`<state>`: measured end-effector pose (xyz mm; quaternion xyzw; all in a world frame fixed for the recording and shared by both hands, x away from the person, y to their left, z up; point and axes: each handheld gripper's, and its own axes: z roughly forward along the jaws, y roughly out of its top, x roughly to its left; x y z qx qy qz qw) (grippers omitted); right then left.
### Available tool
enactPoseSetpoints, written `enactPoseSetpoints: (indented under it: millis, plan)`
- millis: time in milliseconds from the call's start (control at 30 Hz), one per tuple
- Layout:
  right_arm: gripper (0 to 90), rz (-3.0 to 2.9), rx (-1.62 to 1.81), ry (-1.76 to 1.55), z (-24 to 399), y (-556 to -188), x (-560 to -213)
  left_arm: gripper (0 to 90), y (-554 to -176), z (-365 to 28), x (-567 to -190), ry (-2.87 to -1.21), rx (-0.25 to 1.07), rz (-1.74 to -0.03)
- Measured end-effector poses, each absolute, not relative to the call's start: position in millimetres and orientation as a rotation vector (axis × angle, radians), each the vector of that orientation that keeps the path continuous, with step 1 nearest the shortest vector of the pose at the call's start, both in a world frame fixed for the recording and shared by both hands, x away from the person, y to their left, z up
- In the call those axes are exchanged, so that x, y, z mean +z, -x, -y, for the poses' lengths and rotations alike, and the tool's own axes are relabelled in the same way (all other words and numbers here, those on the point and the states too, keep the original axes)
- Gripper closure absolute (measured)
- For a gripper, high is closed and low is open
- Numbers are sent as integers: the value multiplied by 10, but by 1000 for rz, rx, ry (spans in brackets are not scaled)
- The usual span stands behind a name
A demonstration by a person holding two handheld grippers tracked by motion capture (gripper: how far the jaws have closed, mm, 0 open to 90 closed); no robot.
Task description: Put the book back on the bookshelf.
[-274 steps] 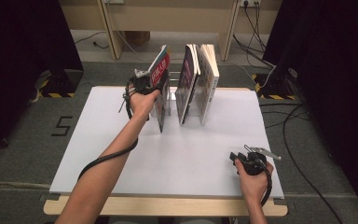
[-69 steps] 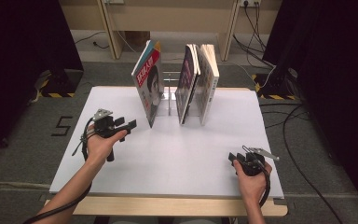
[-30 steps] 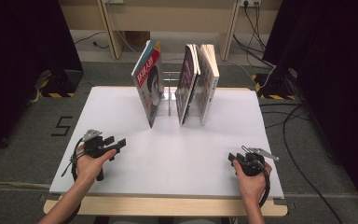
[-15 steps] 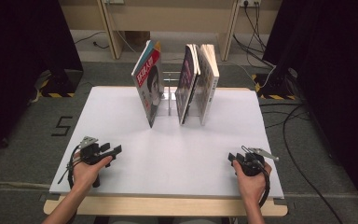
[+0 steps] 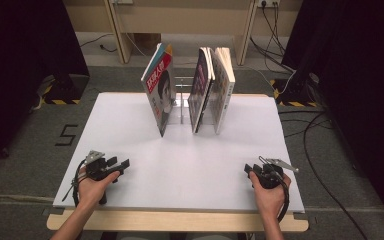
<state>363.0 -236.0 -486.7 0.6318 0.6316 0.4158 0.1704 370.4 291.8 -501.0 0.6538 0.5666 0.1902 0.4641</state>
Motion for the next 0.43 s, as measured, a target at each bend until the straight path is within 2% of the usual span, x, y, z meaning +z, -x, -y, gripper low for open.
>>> enactPoseSetpoints:
  millis: [433]
  plan:
    - [598,-1791,1185,-1798,2363,-3634,-4862,376,-3679,-2920,-5020,-1595,452,-1395]
